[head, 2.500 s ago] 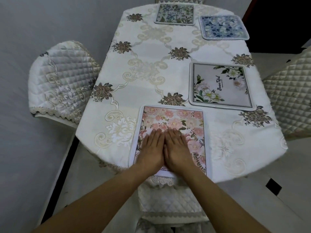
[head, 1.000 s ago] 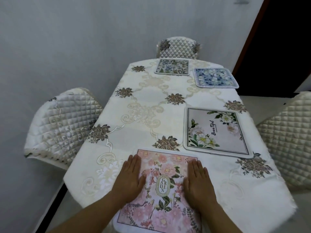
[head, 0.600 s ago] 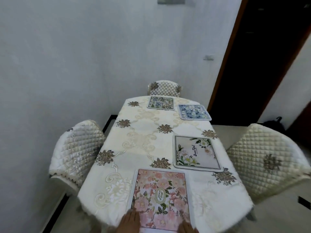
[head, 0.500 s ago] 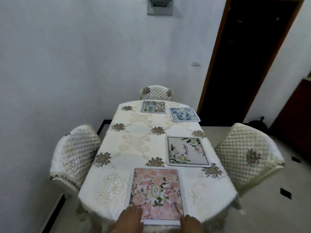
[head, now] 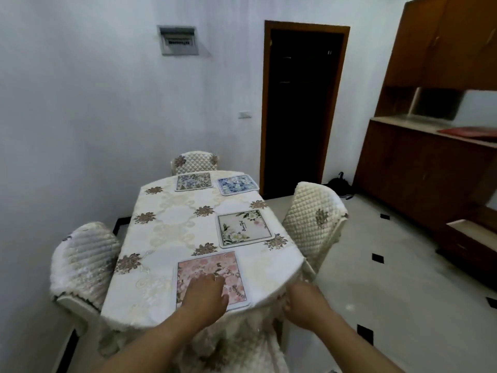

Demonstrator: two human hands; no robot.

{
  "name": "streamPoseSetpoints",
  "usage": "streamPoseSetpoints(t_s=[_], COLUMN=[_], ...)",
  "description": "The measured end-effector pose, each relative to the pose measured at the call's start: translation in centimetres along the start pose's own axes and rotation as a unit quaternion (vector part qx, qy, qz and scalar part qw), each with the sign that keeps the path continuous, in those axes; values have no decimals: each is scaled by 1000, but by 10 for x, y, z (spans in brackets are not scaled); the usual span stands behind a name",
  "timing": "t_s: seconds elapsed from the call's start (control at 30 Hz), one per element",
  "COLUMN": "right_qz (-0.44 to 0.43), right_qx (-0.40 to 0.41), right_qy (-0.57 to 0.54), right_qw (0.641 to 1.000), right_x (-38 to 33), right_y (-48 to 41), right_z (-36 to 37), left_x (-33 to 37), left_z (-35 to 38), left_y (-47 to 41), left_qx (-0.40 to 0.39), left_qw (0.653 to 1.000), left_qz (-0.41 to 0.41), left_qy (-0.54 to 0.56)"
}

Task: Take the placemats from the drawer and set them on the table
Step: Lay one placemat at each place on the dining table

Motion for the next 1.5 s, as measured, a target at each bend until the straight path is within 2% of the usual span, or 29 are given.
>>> streamPoseSetpoints(t_s=[0.27, 0.53, 0.7, 0.93, 1.33, 1.5], right_qz=[18, 74, 95, 89, 75, 63], right_qx=[19, -13, -1, 7, 12, 19], right_qy=[0, 25, 17, 0, 12, 14], right_qw=[1000, 997, 995, 996, 997, 998], right_x=[121, 308, 397, 459, 571, 622], right_y=[75, 144, 155, 113, -72, -141], right_z=[-29, -62, -75, -76, -108, -119], left_x=[150, 351, 433, 474, 527, 551], left_z=[-12, -27, -32, -28, -25, -24], left_y=[-10, -49, -78, -135, -359, -434], left_qx=[-5, 22, 7, 3, 57, 47], left_qw=[999, 997, 996, 994, 992, 994], left_qz=[50, 72, 87, 105, 108, 99], left_qy=[-6, 9, 25, 12, 39, 27])
Point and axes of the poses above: each hand's wrist, its own y-axis away from the middle knuckle, its own z-axis out of the palm, x = y × z, the point moved 5 cm from there along -y, towards the middle knuckle
